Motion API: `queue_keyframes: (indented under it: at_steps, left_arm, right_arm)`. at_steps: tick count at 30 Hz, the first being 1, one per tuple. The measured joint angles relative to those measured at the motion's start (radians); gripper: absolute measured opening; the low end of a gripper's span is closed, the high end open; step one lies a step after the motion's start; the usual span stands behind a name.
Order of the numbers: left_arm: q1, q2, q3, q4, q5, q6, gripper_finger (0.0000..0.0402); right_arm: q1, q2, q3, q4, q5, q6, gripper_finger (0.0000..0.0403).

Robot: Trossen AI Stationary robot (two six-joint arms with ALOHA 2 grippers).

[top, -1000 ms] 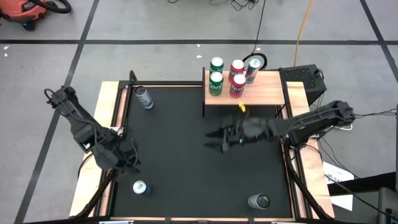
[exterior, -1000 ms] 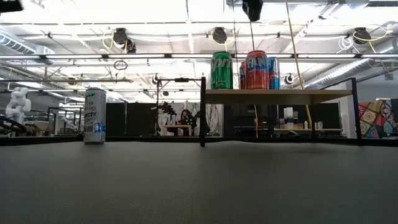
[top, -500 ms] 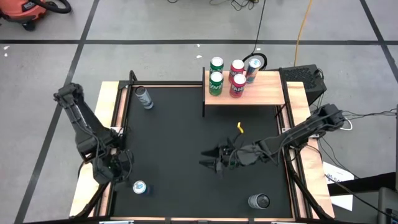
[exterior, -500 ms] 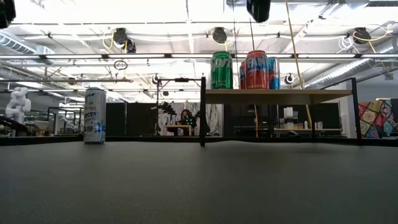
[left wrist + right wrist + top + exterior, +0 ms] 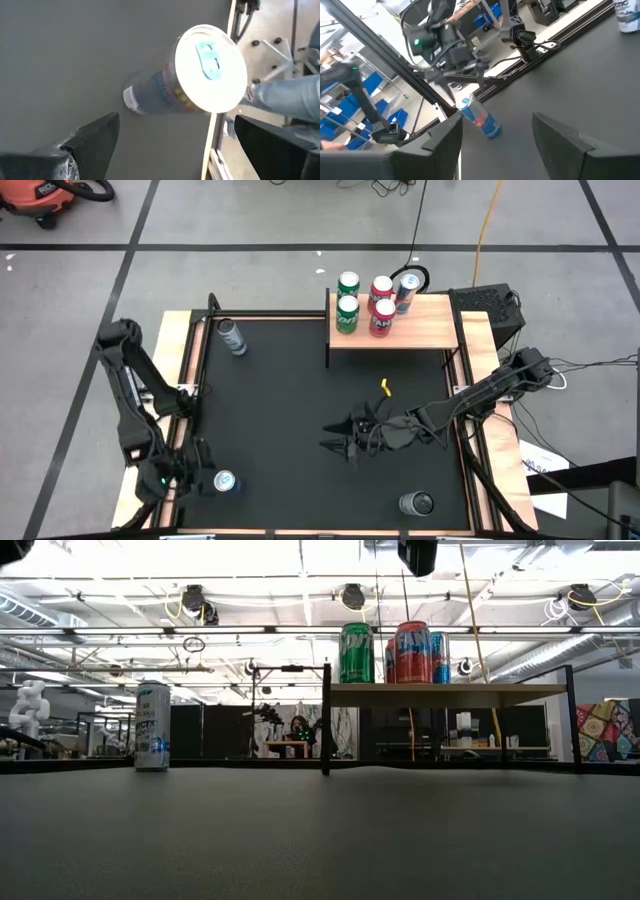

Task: Place canned beverage on shelf
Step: Put the blue soda can on the shelf aligned with the other blue soda can

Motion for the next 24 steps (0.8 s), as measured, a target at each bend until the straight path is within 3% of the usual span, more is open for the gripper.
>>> queue_keyframes:
  at_steps: [9,17,24]
  left_arm:
    - [0.012,0.208,0.0,0.089,-0.07,-0.068,0.0395]
    - [0.012,0.275,0.0,0.191,-0.237,-0.042,0.0392]
    - [0.019,0.319,0.0,0.176,-0.242,-0.04,0.0306]
  right_arm:
    - [0.0,0.0,0.0,-0.009,0.01,-0.011,0.0224]
    - [0.0,0.0,0.0,-0.01,0.01,0.01,0.0224]
    - [0.0,0.0,0.0,-0.007,0.01,0.024,0.0224]
